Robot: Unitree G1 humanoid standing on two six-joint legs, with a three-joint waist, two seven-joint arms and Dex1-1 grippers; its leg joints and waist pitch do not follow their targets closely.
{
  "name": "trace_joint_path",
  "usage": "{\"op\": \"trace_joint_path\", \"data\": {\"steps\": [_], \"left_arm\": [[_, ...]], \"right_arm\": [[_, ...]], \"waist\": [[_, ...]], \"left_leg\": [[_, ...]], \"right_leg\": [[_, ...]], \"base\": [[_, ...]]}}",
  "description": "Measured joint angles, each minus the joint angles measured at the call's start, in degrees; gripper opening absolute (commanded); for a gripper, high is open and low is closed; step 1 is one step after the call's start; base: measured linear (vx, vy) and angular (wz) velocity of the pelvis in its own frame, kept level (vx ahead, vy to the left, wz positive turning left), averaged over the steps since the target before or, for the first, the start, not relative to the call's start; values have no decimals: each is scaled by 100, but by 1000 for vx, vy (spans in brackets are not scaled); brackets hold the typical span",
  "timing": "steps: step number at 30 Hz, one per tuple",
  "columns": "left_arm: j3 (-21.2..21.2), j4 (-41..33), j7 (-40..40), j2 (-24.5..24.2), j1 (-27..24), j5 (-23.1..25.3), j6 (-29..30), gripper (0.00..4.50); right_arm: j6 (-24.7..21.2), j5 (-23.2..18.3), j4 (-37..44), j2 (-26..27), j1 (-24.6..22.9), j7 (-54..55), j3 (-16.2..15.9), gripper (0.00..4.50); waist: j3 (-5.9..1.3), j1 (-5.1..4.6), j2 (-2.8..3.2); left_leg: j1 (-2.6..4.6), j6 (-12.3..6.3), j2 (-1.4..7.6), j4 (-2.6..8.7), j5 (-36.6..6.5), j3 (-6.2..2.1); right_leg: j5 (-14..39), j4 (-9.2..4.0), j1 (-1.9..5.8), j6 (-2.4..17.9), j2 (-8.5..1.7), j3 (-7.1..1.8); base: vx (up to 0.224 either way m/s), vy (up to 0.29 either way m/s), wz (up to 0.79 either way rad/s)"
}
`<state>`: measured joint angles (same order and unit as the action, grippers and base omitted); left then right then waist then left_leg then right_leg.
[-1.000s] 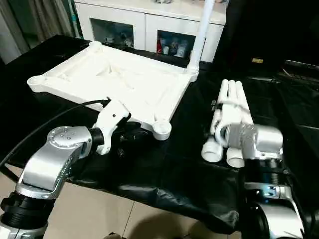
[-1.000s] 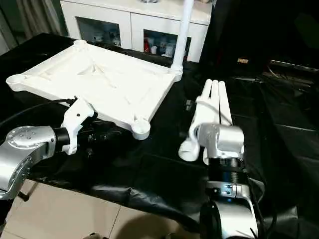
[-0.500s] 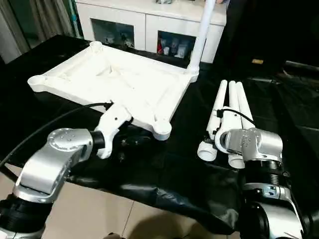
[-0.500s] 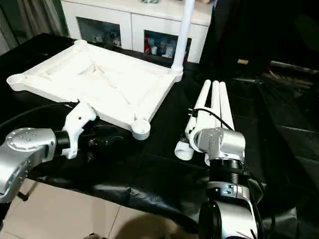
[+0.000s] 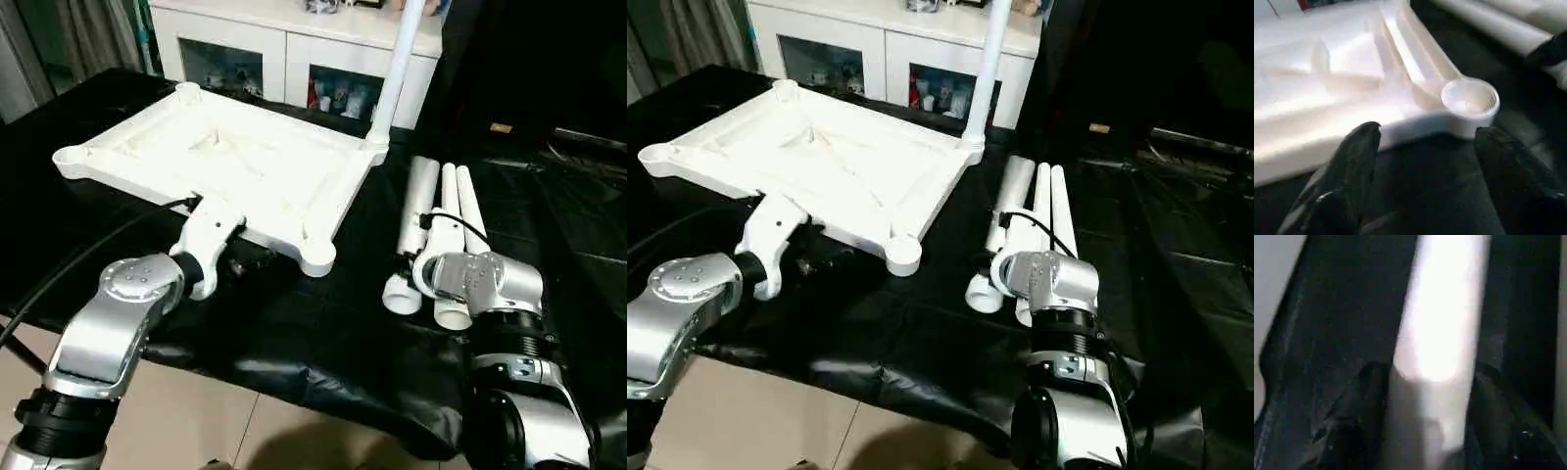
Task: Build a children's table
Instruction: Pick table leg
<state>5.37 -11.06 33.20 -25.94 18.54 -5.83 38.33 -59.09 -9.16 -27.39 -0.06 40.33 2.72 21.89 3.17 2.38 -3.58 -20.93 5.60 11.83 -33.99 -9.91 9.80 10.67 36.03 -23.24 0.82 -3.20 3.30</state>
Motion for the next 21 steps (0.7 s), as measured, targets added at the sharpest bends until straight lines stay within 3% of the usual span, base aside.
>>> {"op": "trace_joint_path", "data": {"steps": [1,7,15,19,21], "left_arm": [[-4,14,9,31,7,-23,64,386],[-176,95,156,207,15,-445,412,433],[-293,405,-45,408,231,-464,294,450],[-347,520,-361,530,506,-425,115,450],[-437,606,-476,640,899,-346,-209,450]], "right_arm": [[57,-2,-13,21,1,5,-3,218],[506,-40,-98,89,4,43,1,191],[1064,-37,-88,156,-83,22,-46,188],[1763,-127,105,276,-267,-105,-100,188],[2354,-385,791,390,-390,-410,11,188]], "waist": [[0,0,0],[7,9,-24],[14,43,-11],[19,67,-4],[34,91,12]], "left_leg": [[0,0,0,0,0,0],[-3,0,0,0,0,1],[-6,0,0,0,0,-1],[-10,0,1,0,0,-1],[-25,-1,1,-1,1,0]], "right_leg": [[0,0,0,0,0,0],[0,0,-1,0,0,2],[0,-1,-4,1,0,2],[-1,0,-7,3,0,2],[-9,0,-21,13,0,2]], "base": [[0,0,0],[0,0,0],[0,0,0],[0,0,0],[0,0,0]]}}
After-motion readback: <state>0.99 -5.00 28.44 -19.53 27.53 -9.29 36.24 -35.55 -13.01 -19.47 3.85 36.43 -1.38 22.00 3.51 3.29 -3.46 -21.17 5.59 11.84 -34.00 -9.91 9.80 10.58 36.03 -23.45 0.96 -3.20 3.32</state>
